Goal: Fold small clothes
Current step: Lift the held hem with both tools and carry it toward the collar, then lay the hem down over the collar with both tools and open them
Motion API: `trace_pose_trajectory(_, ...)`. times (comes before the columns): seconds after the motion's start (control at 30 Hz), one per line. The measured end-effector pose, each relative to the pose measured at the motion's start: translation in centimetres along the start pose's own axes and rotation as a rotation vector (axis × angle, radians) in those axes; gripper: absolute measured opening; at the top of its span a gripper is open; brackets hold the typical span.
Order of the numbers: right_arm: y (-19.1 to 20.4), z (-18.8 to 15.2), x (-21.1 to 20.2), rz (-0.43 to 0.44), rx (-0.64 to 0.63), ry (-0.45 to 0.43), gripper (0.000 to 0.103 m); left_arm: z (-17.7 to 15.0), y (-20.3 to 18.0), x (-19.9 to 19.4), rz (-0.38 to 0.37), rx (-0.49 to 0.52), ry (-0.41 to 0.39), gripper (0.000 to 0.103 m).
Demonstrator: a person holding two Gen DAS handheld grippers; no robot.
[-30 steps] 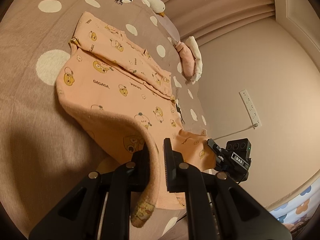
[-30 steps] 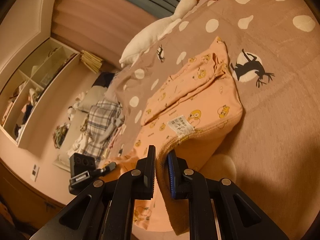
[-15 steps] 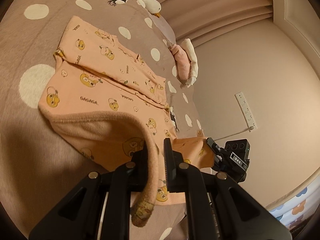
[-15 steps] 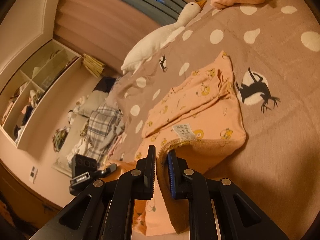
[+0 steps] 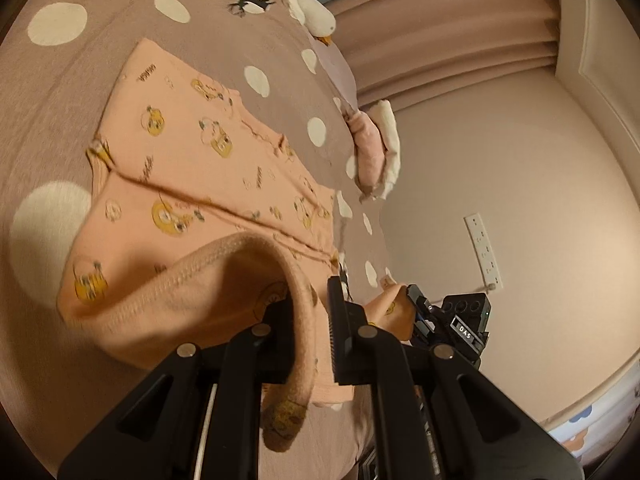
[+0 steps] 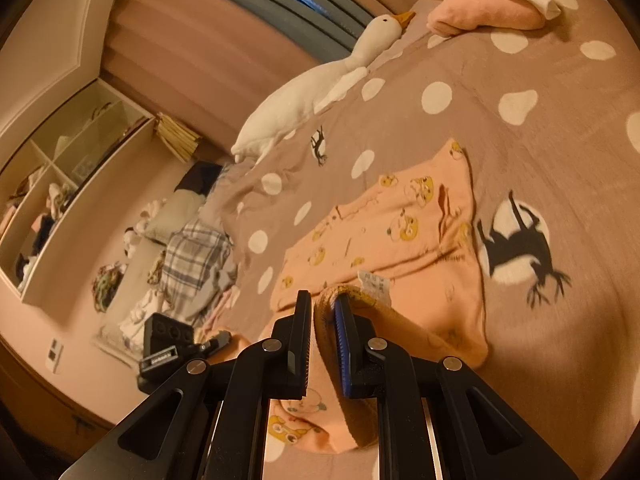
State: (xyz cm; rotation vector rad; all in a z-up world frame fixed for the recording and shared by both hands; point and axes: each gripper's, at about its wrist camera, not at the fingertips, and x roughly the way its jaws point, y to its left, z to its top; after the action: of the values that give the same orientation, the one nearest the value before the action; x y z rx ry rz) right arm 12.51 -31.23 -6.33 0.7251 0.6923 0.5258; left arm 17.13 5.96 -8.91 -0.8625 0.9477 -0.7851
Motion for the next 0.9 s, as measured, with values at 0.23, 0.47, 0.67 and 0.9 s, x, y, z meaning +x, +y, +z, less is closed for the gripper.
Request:
trace_pose_trajectory(0.23,-1.5,2.2,2.5,0.024,0.054,0.014,0.011,2.6,0.5,0.0,-0.006,-0.026,-0.032,0.009)
trace_pose_trajectory(0.47,-1.9,5.0,4.2,0.056,0.109,-0.055,0.011,6.5,0.2,0.1,0.025,-0.014,-0.117,0.009)
trace_pose_trajectory(0.67,-2.6,8.0,5.1,-0.001,0.129,-0.142,0.011,10.7,1.1,0.7,0.072,-0.022,-0.179,0.009)
trace_pose_trajectory(0.9,-6.1,9.9,7.9,-0.166,0.190,-0.121,0.011,14.1,4.1,4.0,0.251,-0.057,-0.140,0.009)
